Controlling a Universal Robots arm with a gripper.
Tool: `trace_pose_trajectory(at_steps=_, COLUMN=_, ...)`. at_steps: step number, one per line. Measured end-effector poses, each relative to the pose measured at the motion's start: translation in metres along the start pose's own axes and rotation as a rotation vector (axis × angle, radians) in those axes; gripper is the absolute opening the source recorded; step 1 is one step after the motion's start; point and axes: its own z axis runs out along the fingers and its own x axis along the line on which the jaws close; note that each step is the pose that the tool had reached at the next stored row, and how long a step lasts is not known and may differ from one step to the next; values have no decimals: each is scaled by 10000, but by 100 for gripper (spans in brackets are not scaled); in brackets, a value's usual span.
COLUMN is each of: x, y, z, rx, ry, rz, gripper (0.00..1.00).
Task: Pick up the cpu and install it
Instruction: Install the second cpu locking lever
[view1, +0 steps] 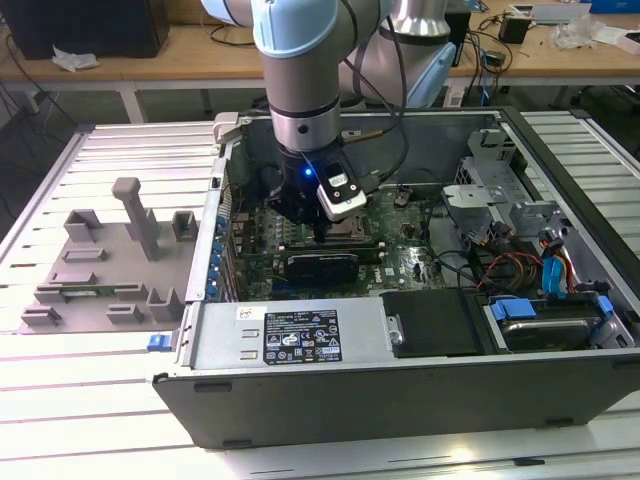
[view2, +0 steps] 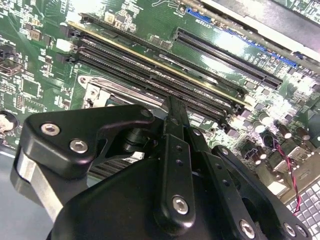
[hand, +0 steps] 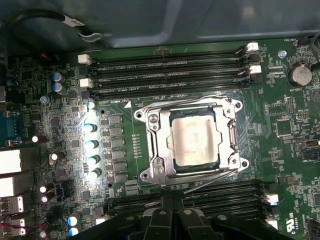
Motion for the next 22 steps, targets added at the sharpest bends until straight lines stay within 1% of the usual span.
trace_pose_trajectory(at_steps=3, x=14, y=-3, z=28, rx=-19, ry=2, rz=-1, gripper=11)
trace_pose_trajectory(at_steps=7, x=24, y=-5, z=66, rx=-187, ry=23, rz=-60, gripper=11)
trace_pose_trajectory(at_steps=8, x=24, y=-6, z=71, rx=-217, ry=29, rz=-100, gripper=11)
trace_pose_trajectory(at_steps=9, x=27, y=-6, z=80, rx=-267, ry=38, rz=-189, gripper=11)
trace_pose_trajectory(at_steps=13, x=37, y=-8, z=82, rx=-270, ry=36, rz=-200, gripper=11)
trace_pose_trajectory(at_steps=15, x=91, y=-14, z=79, rx=-275, ry=7, rz=-223, gripper=11)
trace_pose_trajectory(at_steps=18, x=94, y=-21, z=79, rx=-281, ry=9, rz=-254, gripper=11)
trace_pose_trajectory(at_steps=22, x=91, y=-46, z=78, rx=-338, ry=14, rz=-260, gripper=11)
